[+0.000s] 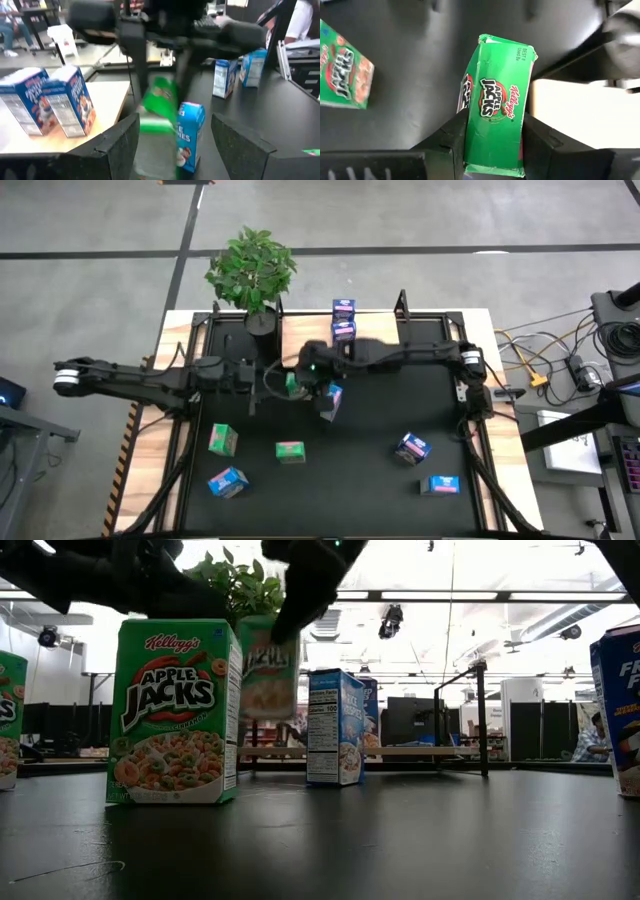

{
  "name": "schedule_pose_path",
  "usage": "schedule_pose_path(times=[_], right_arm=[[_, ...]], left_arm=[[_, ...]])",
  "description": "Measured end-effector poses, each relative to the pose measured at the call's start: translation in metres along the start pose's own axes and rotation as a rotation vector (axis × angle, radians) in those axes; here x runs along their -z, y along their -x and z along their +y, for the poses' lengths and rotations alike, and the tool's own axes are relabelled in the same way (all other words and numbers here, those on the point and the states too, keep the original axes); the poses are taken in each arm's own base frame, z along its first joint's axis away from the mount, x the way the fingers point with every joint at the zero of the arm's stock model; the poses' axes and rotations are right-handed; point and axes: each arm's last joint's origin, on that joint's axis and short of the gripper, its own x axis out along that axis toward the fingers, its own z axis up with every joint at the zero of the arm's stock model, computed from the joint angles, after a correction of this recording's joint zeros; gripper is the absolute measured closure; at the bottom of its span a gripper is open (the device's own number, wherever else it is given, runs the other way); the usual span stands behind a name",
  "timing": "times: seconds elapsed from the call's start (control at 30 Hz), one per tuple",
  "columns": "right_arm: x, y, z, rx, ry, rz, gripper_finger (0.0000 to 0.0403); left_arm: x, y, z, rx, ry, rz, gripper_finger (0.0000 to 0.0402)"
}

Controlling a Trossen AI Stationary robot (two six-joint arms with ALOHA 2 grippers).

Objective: Stack cereal on shelf
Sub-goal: Put the top green cereal box on the shelf

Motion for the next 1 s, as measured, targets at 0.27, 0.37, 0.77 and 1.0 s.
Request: schedule_pose_path(times=[0.27, 0.37, 0.77, 1.0], right_arm=[[0.005, 0.025, -0.079, 0.105, 0.081, -0.018, 0.0271], [0.018, 0.025, -0.109, 0.053, 0.062, -0.052, 0.0271], [0.046, 0.006, -0.162, 0.085, 0.062, -0.168, 0.0271], [0.058, -0.03, -0.168, 0.147, 0.077, -0.049, 0.0271]], left_arm=[[-0.013, 0.015, 0.001, -0.007, -0.029, -0.093, 0.0171], [-0.015, 0.019, 0.001, -0.008, -0.029, -0.11, 0.0171], [-0.016, 0.021, 0.001, -0.01, -0.063, -0.117, 0.0171], [-0.016, 0.021, 0.001, -0.011, -0.073, -0.117, 0.0171]])
